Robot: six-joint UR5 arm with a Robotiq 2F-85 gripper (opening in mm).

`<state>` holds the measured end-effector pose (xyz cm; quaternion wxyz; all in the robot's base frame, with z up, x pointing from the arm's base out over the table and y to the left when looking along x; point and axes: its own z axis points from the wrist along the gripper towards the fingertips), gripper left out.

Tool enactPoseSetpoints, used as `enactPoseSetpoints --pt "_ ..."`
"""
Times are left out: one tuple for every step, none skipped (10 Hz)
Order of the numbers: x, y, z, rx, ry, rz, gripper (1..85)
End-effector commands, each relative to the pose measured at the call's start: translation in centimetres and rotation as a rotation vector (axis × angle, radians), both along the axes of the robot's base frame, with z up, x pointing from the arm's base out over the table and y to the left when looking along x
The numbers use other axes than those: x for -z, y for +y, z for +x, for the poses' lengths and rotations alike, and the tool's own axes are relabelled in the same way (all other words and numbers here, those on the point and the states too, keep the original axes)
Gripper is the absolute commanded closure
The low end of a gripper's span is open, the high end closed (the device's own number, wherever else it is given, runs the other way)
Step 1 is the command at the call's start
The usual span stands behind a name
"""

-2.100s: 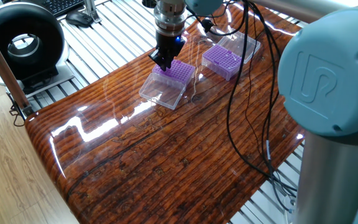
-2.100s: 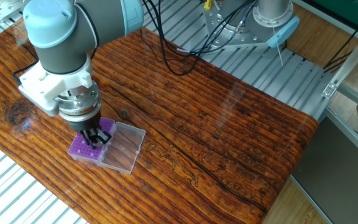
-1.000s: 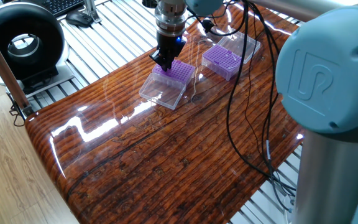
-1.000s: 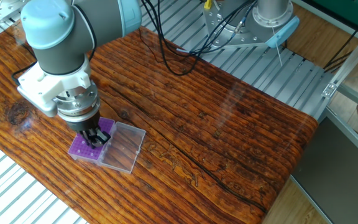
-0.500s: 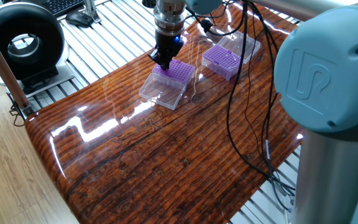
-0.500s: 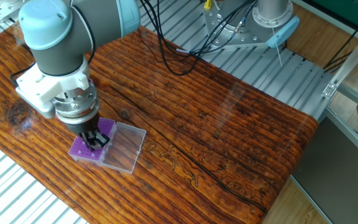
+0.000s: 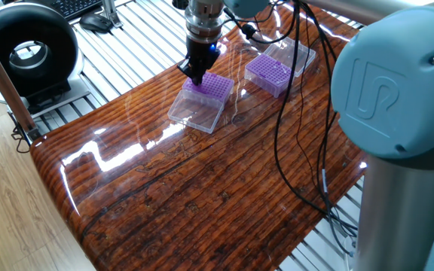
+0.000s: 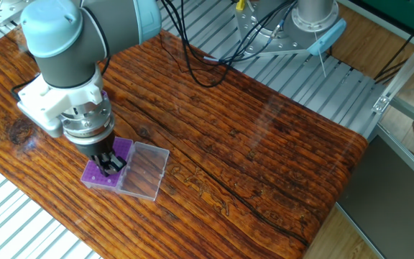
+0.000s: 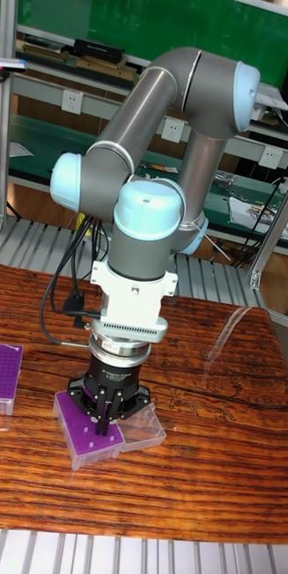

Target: Transfer all small pipette tips from one holder to another

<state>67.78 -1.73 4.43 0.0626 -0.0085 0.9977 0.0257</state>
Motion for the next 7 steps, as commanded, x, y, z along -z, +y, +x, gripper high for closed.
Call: enactPoseSetpoints --pt "-0.12 0.16 0.16 0.008 -0.003 0.015 73.0" --pt "-0.14 -0.03 0.05 0.014 0.002 0.011 76.3" --pt "-0.2 -0.13 0.02 0.023 0.004 0.012 80.0" --pt "-0.23 -0.26 0.08 0.035 0.003 0.011 84.0" --pt "-0.29 -0.15 0.26 0.04 -0.003 0.013 84.7" --pt "-0.42 0.08 0.32 0.047 -0.003 0.013 84.7" --pt "-0.55 0.35 0.39 0.057 -0.002 0.012 84.7"
